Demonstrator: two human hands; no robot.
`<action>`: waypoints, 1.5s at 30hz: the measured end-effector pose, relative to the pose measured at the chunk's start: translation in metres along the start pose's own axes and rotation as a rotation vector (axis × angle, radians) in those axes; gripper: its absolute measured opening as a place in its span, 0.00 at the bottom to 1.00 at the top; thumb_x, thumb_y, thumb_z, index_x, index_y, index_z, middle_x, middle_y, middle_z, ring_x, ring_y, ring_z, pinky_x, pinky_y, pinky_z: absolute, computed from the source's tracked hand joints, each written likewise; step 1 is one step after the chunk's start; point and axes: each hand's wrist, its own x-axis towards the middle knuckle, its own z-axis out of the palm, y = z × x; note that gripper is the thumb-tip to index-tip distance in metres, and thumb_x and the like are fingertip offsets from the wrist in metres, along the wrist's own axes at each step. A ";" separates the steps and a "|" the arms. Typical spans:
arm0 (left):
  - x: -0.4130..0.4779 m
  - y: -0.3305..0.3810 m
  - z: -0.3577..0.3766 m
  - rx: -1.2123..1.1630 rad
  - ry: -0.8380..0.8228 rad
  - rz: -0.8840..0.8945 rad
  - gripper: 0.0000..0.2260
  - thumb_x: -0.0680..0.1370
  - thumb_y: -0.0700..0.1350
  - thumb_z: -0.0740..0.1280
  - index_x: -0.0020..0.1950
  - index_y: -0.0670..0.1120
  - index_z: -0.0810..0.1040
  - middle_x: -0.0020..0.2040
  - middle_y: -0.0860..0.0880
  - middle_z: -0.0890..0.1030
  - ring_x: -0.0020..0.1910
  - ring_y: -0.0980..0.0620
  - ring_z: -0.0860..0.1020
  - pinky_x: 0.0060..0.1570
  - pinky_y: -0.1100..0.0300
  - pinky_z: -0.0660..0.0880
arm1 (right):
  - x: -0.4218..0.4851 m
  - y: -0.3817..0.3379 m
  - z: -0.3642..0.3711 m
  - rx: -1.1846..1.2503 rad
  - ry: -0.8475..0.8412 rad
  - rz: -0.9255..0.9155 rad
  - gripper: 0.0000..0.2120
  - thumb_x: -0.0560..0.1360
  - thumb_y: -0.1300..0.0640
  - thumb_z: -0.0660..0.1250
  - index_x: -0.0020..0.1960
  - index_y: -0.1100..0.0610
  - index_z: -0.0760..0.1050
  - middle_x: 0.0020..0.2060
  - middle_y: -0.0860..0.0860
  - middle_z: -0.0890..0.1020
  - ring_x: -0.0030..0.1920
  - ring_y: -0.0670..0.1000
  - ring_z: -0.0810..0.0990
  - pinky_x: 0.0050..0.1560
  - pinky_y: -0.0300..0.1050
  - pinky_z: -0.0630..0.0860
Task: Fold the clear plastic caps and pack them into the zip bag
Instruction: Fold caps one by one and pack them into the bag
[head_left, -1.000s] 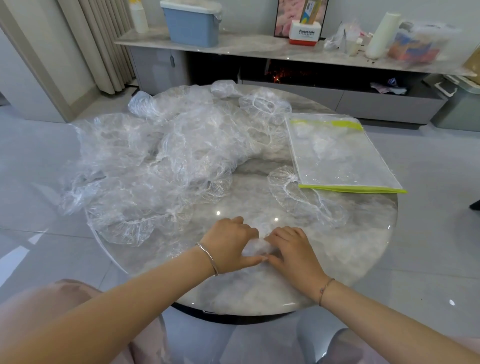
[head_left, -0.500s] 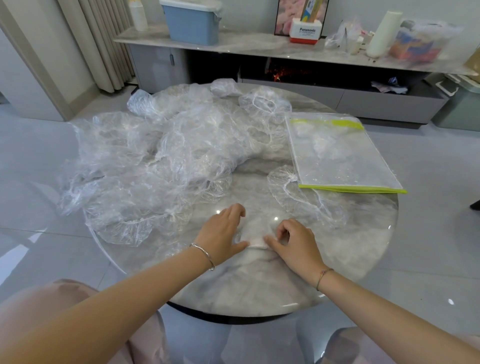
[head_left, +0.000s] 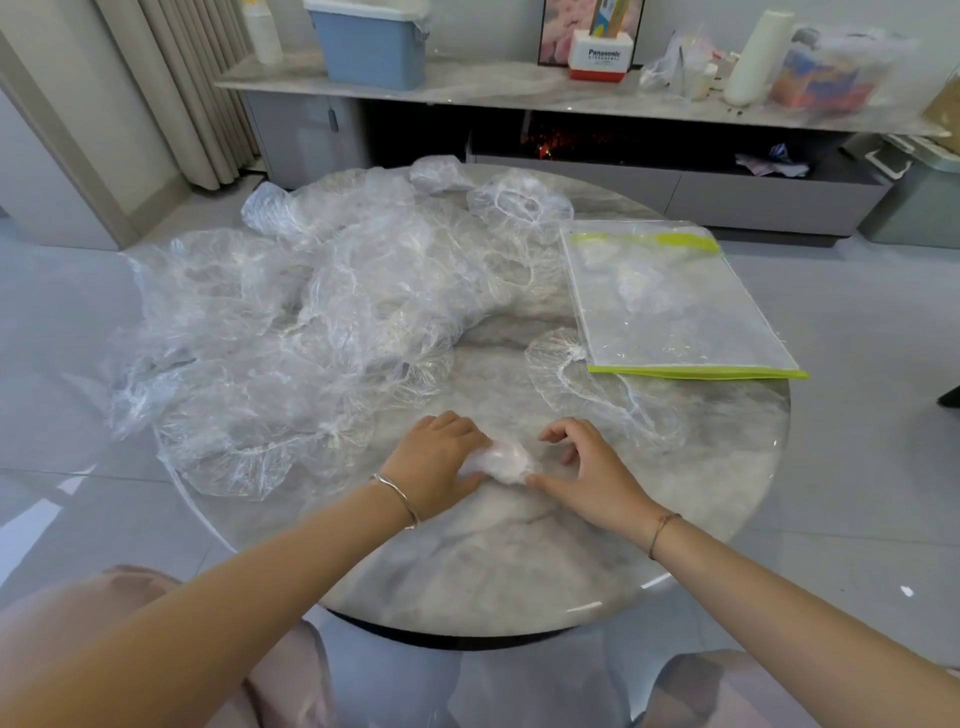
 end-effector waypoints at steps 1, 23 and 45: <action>0.004 -0.001 -0.001 -0.037 -0.005 -0.041 0.16 0.74 0.53 0.62 0.54 0.46 0.80 0.48 0.49 0.81 0.50 0.47 0.77 0.50 0.56 0.70 | -0.001 -0.004 -0.005 0.047 -0.038 -0.006 0.21 0.68 0.48 0.75 0.57 0.46 0.72 0.55 0.43 0.72 0.51 0.39 0.72 0.52 0.28 0.67; 0.207 0.079 0.010 -0.726 -0.092 -0.247 0.09 0.77 0.50 0.66 0.53 0.48 0.79 0.48 0.54 0.78 0.45 0.59 0.76 0.45 0.72 0.70 | 0.023 0.056 -0.163 0.750 0.411 0.371 0.11 0.72 0.57 0.71 0.50 0.63 0.79 0.45 0.56 0.80 0.47 0.52 0.77 0.57 0.51 0.74; 0.252 0.057 0.059 -0.431 -0.251 -0.148 0.12 0.71 0.52 0.73 0.51 0.50 0.79 0.44 0.54 0.76 0.36 0.62 0.70 0.46 0.65 0.71 | 0.027 0.085 -0.165 0.667 0.477 0.434 0.13 0.76 0.60 0.68 0.60 0.57 0.74 0.47 0.49 0.85 0.50 0.49 0.83 0.54 0.42 0.76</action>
